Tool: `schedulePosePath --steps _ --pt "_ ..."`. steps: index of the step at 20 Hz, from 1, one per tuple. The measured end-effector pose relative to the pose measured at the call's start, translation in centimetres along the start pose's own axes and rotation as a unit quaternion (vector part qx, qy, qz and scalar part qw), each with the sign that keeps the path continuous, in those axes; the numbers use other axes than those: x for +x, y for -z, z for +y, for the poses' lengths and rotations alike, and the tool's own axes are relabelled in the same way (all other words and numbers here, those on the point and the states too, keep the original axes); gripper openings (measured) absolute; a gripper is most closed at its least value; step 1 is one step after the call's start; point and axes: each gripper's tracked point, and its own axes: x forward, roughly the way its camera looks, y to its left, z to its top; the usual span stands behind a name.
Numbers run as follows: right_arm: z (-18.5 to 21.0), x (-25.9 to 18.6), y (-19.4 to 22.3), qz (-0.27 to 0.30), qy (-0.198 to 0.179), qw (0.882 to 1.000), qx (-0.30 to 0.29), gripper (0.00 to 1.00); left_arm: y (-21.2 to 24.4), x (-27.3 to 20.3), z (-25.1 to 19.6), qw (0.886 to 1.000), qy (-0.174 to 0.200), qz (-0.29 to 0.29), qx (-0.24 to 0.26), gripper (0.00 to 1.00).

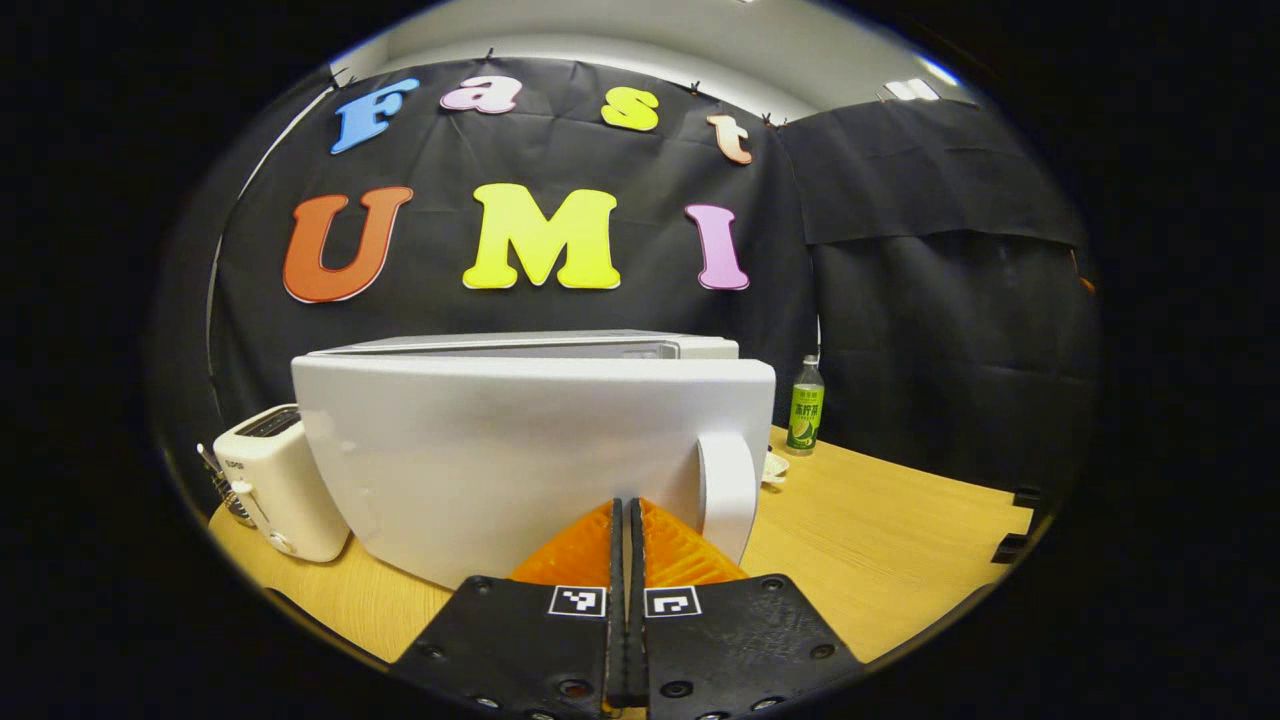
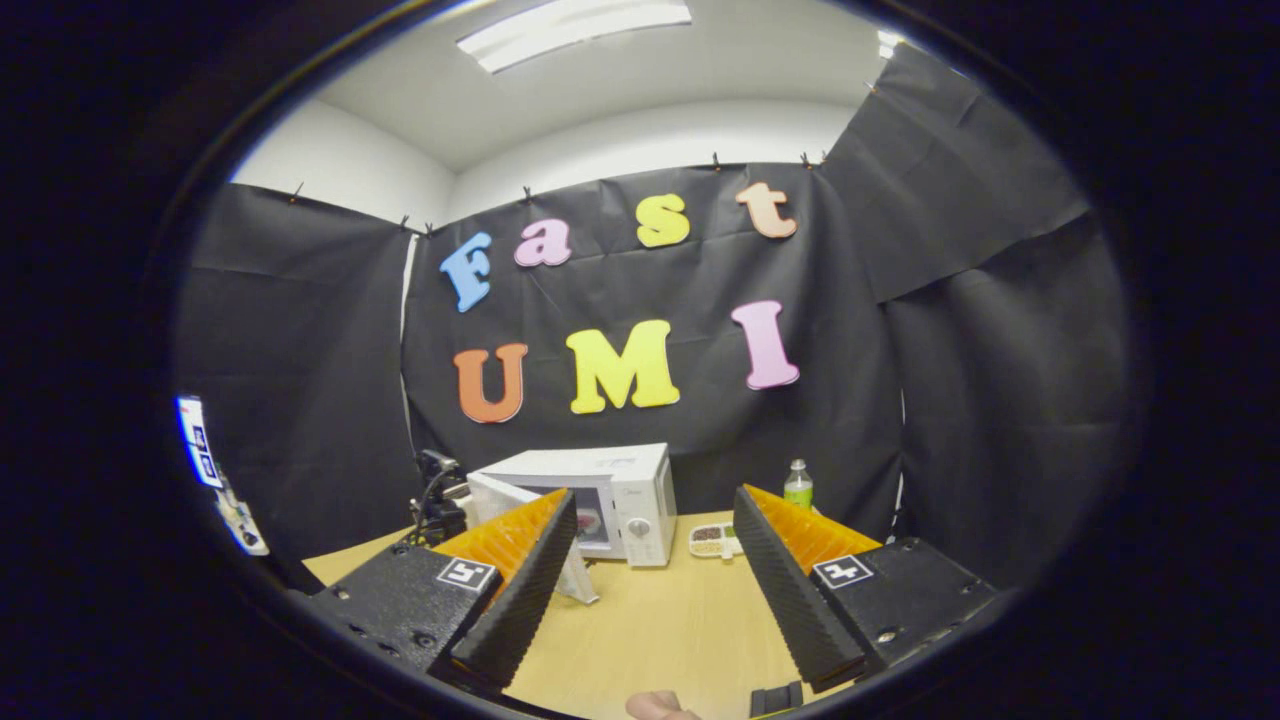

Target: Open the microwave oven with the left hand, put the food in, and close the microwave oven.

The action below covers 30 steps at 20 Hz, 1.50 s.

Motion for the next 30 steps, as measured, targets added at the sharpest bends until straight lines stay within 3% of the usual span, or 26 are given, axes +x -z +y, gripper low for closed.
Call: schedulePosePath --steps 1,2,3,4,5,6,7,12,13,14,15,16,20,21,22,23,24,27,28,29,30 --pt "0.2 0.1 0.1 0.004 -0.007 1.0 0.002 0.9 0.2 1.3 -0.3 1.0 -0.003 0.007 0.004 0.0" --pt "0.3 0.1 0.2 0.003 -0.014 1.0 0.006 1.0 0.2 2.2 -0.3 1.0 -0.012 0.008 0.004 0.0" --pt "0.2 0.2 0.3 0.003 -0.017 1.0 0.009 1.0 -0.1 3.2 -0.2 1.0 -0.023 0.006 0.003 0.0" --pt "0.0 0.2 0.6 0.004 -0.018 1.0 0.01 0.91 -0.4 4.1 -0.3 1.0 -0.031 0.002 -0.002 0.0" --pt "-0.4 0.4 0.8 0.005 -0.018 1.0 0.012 0.9 -0.7 5.1 -0.3 0.999 -0.039 -0.005 -0.006 0.0" --pt "-0.8 0.6 1.1 0.007 -0.017 1.0 0.013 1.0 -1.4 6.0 -0.1 0.999 -0.049 -0.019 -0.007 0.0" --pt "-1.2 0.8 1.4 0.01 -0.017 1.0 0.013 0.9 -2.1 6.8 0.2 0.998 -0.059 -0.037 -0.005 0.0" --pt "-3.5 1.4 2.6 0.019 -0.004 0.999 0.029 0.9 -2.5 9.9 0.5 0.995 -0.084 -0.06 0.005 0.0" --pt "-3.8 1.6 2.6 0.018 -0.003 0.999 0.029 1.0 -2.5 10.4 1.0 0.994 -0.094 -0.063 0.011 0.0" --pt "-4.2 1.7 2.9 0.02 0.0 0.999 0.028 0.9 -3.0 10.5 0.9 0.993 -0.094 -0.068 0.012 0.0" --pt "-4.6 1.7 3.2 0.022 0.003 0.999 0.028 0.9 -3.1 11.1 1.1 0.993 -0.092 -0.073 0.01 0.01" --pt "-4.9 1.8 3.4 0.024 0.005 0.999 0.03 1.0 -2.6 11.2 1.3 0.993 -0.1 -0.063 0.002 0.0" --pt "-5.1 1.8 3.6 0.027 0.006 0.999 0.03 1.0 -2.9 11.1 1.2 0.993 -0.099 -0.068 -0.013 0.01" --pt "-5.1 1.8 3.5 0.027 0.007 0.999 0.029 0.9 -3.0 11.1 1.2 0.993 -0.1 -0.068 -0.011 0.01" --pt "-4.8 1.6 3.4 0.026 0.006 0.999 0.028 1.0 -2.9 11.0 1.2 0.993 -0.104 -0.062 -0.013 0.01" --pt "-4.7 1.5 3.2 0.025 0.006 0.999 0.026 0.9 -2.8 10.9 1.0 0.993 -0.101 -0.056 -0.019 0.0" --pt "-4.6 1.4 3.1 0.024 0.006 0.999 0.025 1.0 -3.0 10.6 0.6 0.994 -0.096 -0.055 -0.026 0.01" --pt "-4.3 1.4 3.1 0.024 0.009 0.999 0.025 1.0 -3.7 9.0 -0.4 0.994 -0.09 -0.047 -0.028 0.01" --pt "-4.0 1.3 3.1 0.026 0.009 0.999 0.025 0.9 -3.9 8.2 -0.5 0.994 -0.092 -0.044 -0.026 0.0" --pt "-3.8 1.4 3.2 0.028 0.01 0.999 0.026 1.0 -4.0 7.2 -1.0 0.995 -0.089 -0.034 -0.025 0.01" --pt "-3.6 1.3 3.2 0.03 0.01 0.999 0.028 1.0 -3.9 6.2 -1.7 0.996 -0.08 -0.022 -0.032 0.01"
